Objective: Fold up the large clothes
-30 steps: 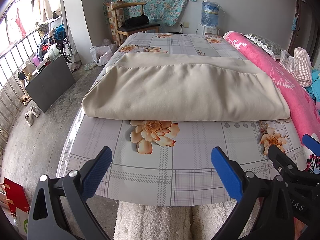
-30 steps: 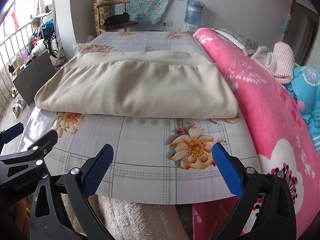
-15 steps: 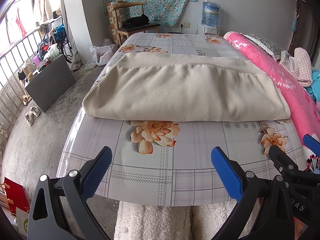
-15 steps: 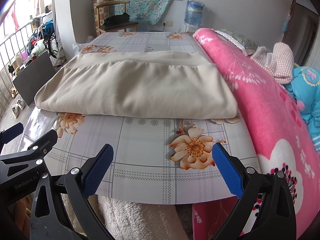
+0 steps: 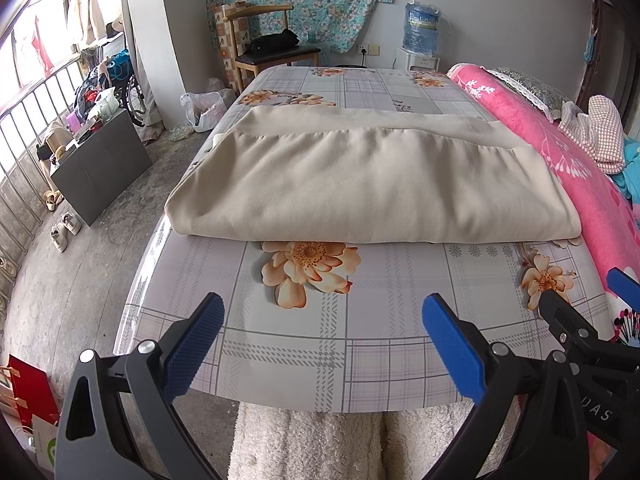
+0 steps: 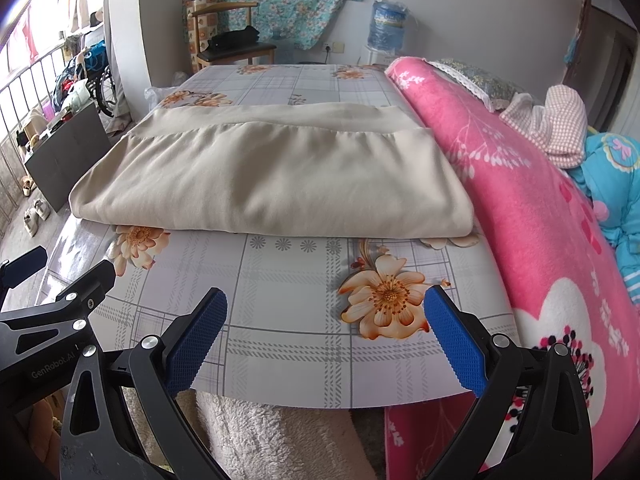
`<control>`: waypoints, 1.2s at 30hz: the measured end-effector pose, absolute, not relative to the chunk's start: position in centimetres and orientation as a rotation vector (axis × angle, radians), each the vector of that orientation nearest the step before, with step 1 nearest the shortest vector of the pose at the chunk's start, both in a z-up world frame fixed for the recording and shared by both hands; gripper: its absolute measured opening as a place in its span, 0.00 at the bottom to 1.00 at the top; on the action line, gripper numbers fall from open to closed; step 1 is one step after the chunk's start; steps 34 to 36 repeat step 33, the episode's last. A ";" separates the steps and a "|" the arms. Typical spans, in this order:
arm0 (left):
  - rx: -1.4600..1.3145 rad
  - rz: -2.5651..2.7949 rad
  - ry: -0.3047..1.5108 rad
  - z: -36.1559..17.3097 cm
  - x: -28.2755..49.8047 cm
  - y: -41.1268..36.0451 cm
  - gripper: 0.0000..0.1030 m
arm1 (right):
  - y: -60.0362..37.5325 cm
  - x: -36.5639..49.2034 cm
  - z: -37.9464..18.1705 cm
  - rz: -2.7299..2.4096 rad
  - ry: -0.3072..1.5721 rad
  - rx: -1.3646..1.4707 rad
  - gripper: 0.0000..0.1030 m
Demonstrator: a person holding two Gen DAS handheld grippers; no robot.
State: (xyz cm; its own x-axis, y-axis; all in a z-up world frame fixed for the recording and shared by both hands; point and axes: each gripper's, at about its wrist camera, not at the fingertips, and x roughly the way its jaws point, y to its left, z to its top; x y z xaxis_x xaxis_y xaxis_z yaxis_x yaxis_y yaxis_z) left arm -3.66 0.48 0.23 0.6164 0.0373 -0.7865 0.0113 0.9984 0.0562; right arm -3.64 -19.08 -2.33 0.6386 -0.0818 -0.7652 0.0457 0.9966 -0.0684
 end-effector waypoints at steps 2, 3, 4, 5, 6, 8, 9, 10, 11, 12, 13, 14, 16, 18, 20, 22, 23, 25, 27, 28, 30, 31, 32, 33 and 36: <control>0.058 0.016 0.906 0.2 -3.7 0.5 0.95 | -19.1 -3.6 -2.3 -0.073 0.875 -0.044 0.92; 0.058 0.015 0.906 0.2 -3.7 0.5 0.95 | -19.1 -3.6 -2.3 -0.074 0.876 -0.043 0.92; 0.058 0.015 0.906 0.2 -3.7 0.5 0.95 | -19.1 -3.6 -2.3 -0.073 0.876 -0.043 0.92; 0.057 0.015 0.906 0.2 -3.6 0.5 0.95 | -19.1 -3.6 -2.3 -0.072 0.876 -0.044 0.92; 0.058 0.014 0.906 0.2 -3.7 0.5 0.95 | -19.1 -3.6 -2.3 -0.072 0.875 -0.044 0.92; 0.060 0.015 0.907 0.2 -3.6 0.5 0.95 | -19.1 -3.6 -2.3 -0.072 0.876 -0.045 0.92; 0.058 0.014 0.907 0.2 -3.7 0.5 0.95 | -19.1 -3.7 -2.3 -0.072 0.876 -0.044 0.92; 0.058 0.014 0.907 0.2 -3.7 0.5 0.95 | -19.1 -3.6 -2.3 -0.072 0.876 -0.044 0.92; 0.057 0.015 0.907 0.2 -3.6 0.5 0.95 | -19.1 -3.7 -2.2 -0.071 0.877 -0.043 0.92; 0.058 0.015 0.906 0.2 -3.7 0.5 0.95 | -19.2 -3.7 -2.2 -0.072 0.877 -0.044 0.92; 0.058 0.016 0.907 0.2 -3.7 0.5 0.95 | -19.2 -3.7 -2.2 -0.072 0.877 -0.044 0.92; 0.057 0.015 0.906 0.2 -3.7 0.5 0.95 | -19.1 -3.7 -2.2 -0.072 0.877 -0.044 0.92; 0.057 0.015 0.907 0.2 -3.7 0.5 0.95 | -19.1 -3.7 -2.2 -0.071 0.877 -0.043 0.92; 0.058 0.015 0.906 0.2 -3.7 0.5 0.95 | -19.1 -3.8 -2.3 -0.072 0.877 -0.043 0.92; 0.058 0.015 0.907 0.2 -3.7 0.5 0.95 | -19.1 -3.7 -2.2 -0.071 0.877 -0.043 0.92; 0.057 0.014 0.907 0.2 -3.7 0.5 0.95 | -19.1 -3.8 -2.2 -0.072 0.877 -0.044 0.92; 0.057 0.015 0.907 0.2 -3.7 0.5 0.95 | -19.1 -3.7 -2.2 -0.071 0.877 -0.043 0.92; 0.056 0.014 0.907 0.2 -3.7 0.5 0.95 | -19.1 -3.8 -2.3 -0.072 0.877 -0.042 0.92; 0.057 0.016 0.907 0.2 -3.7 0.5 0.95 | -19.2 -3.8 -2.3 -0.072 0.878 -0.043 0.92; 0.056 0.015 0.907 0.2 -3.7 0.5 0.95 | -19.2 -3.8 -2.3 -0.071 0.877 -0.043 0.92; 0.056 0.015 0.907 0.2 -3.7 0.5 0.95 | -19.2 -3.8 -2.3 -0.071 0.877 -0.042 0.92; 0.056 0.015 0.907 0.2 -3.7 0.5 0.95 | -19.2 -3.8 -2.3 -0.070 0.877 -0.044 0.92; 0.056 0.015 0.907 0.2 -3.7 0.5 0.95 | -19.2 -3.8 -2.2 -0.070 0.877 -0.044 0.92; 0.057 0.014 0.907 0.2 -3.7 0.5 0.95 | -19.2 -3.8 -2.3 -0.069 0.877 -0.043 0.92; 0.057 0.014 0.907 0.2 -3.7 0.5 0.95 | -19.2 -3.8 -2.3 -0.069 0.877 -0.043 0.92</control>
